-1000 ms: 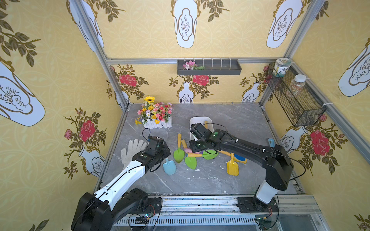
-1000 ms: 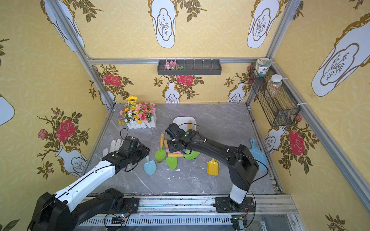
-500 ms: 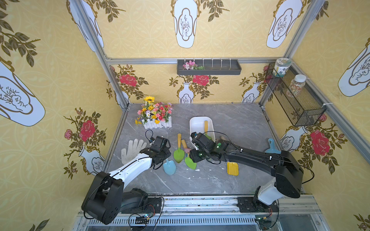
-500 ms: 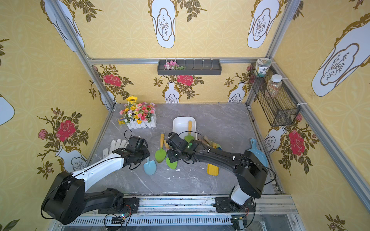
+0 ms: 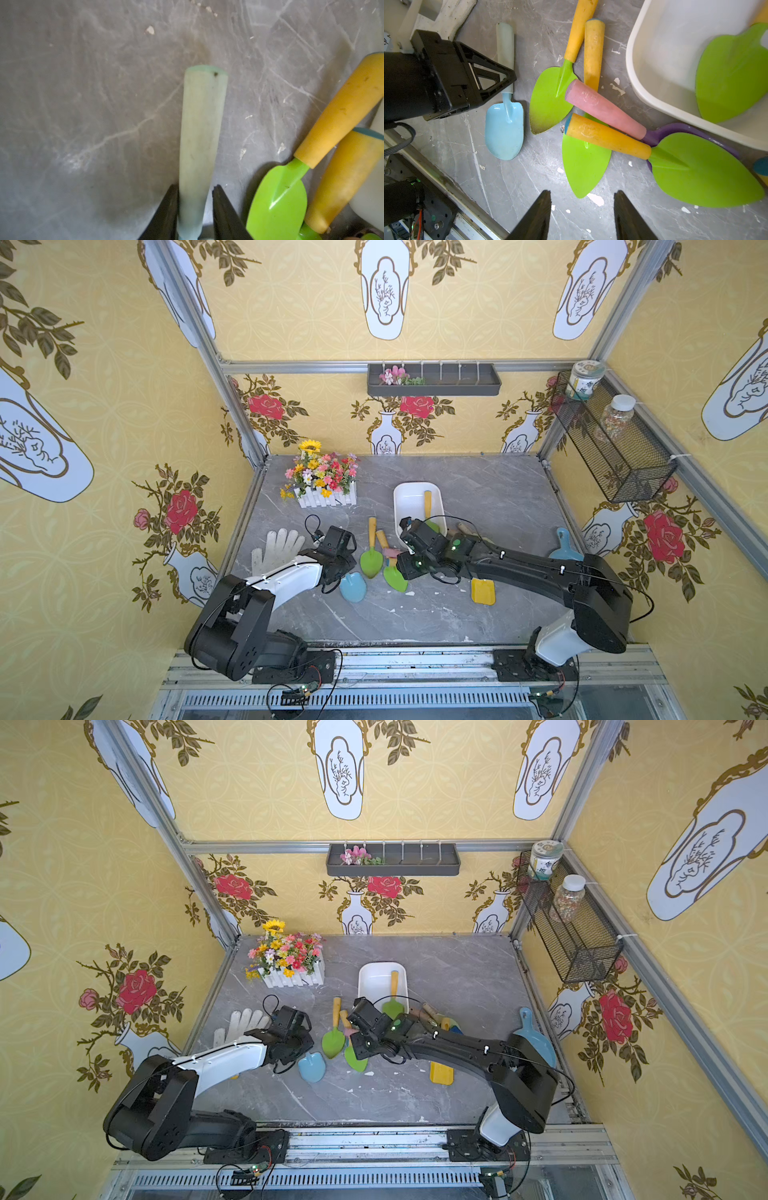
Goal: Put the shovel into the storage box
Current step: Pick up the shovel from the center of the board.
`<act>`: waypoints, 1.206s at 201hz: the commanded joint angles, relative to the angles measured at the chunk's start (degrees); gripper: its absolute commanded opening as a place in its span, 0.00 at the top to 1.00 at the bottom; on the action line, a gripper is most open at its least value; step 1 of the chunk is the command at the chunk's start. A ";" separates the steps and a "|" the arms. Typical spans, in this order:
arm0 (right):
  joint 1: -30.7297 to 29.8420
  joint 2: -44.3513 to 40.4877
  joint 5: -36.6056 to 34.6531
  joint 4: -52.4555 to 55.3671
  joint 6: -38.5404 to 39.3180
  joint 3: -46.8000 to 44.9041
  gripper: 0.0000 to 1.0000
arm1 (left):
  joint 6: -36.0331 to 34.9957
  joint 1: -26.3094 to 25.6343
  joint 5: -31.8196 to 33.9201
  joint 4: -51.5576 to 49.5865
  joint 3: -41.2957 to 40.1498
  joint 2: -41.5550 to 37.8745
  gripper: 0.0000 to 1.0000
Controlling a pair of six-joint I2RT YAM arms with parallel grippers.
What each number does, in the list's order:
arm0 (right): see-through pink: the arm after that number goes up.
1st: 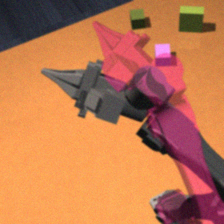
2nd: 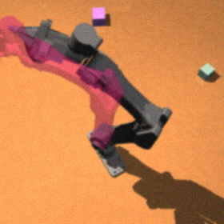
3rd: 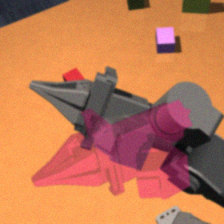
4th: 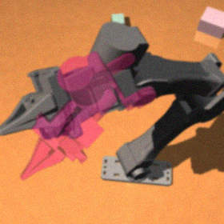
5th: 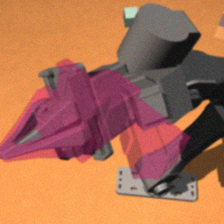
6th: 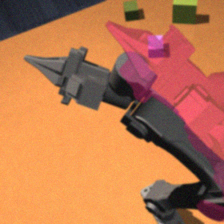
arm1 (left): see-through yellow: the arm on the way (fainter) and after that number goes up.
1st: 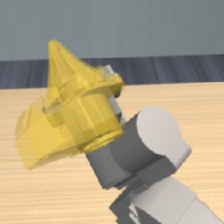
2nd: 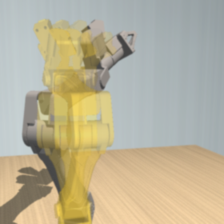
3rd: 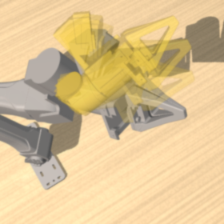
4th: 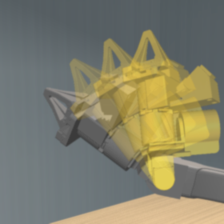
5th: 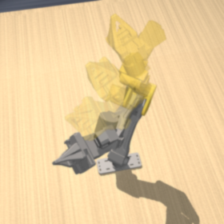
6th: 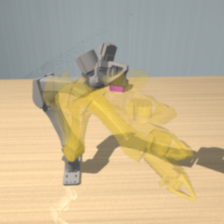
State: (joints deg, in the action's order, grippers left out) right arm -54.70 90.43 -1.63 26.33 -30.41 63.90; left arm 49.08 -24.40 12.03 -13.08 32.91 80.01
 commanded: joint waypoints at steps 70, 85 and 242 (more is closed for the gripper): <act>0.16 -0.59 -1.92 -1.50 -1.00 -0.26 0.47 | -1.34 -0.02 -0.72 -1.10 -0.96 1.29 0.81; 0.36 -0.94 -1.98 -1.54 -1.14 -0.46 0.47 | -1.69 0.02 -0.61 -1.75 -0.53 0.91 0.85; 5.99 -7.55 -0.62 -2.67 -4.78 -4.59 0.47 | -9.85 -0.03 -3.27 -9.33 12.34 -5.40 0.93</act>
State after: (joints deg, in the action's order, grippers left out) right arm -50.11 84.38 -2.87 25.12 -33.47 60.27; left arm 41.76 -24.43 10.63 -22.02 43.35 74.32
